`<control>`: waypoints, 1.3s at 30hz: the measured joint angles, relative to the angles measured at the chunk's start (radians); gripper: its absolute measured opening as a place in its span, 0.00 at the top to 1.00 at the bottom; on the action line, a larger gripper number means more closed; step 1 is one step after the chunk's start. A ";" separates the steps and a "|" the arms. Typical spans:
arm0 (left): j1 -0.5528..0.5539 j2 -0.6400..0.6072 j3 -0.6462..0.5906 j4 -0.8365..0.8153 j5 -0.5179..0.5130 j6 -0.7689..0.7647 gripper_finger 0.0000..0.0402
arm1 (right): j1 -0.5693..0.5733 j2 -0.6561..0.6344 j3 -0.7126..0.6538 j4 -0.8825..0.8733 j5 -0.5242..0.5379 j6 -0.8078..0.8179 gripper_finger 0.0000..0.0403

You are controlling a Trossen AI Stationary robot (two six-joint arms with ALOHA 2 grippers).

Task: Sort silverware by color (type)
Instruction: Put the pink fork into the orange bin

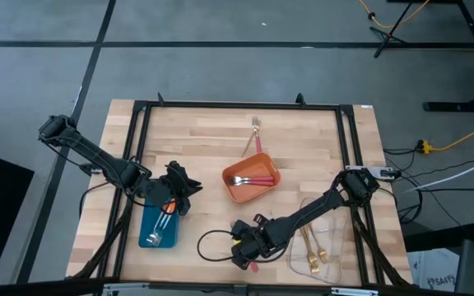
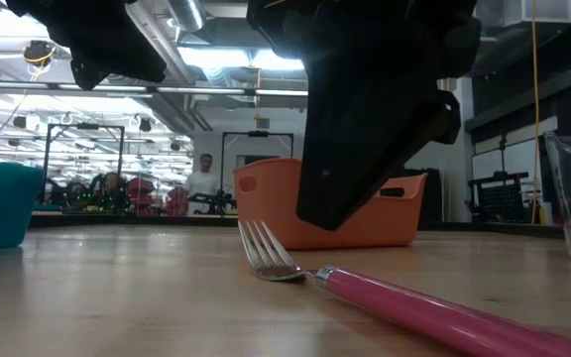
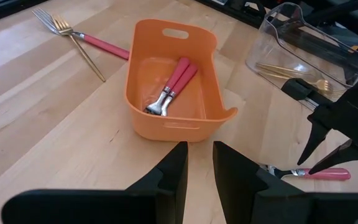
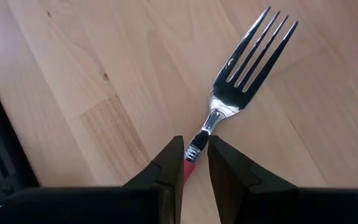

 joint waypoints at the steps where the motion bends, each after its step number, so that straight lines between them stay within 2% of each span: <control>1: 0.000 0.000 0.000 0.000 0.000 0.000 0.83 | 0.000 0.000 0.000 0.000 0.000 0.000 0.84; 16: 0.000 0.000 0.000 0.000 0.000 0.000 0.83 | 0.005 0.000 0.000 0.001 0.016 0.000 0.84; 26: 0.000 0.000 0.000 0.000 0.000 0.000 0.83 | 0.005 0.000 -0.065 0.058 0.003 0.021 0.84; 39: 0.000 0.000 0.000 0.000 0.000 0.000 0.83 | 0.005 0.001 -0.067 0.097 0.000 0.023 0.84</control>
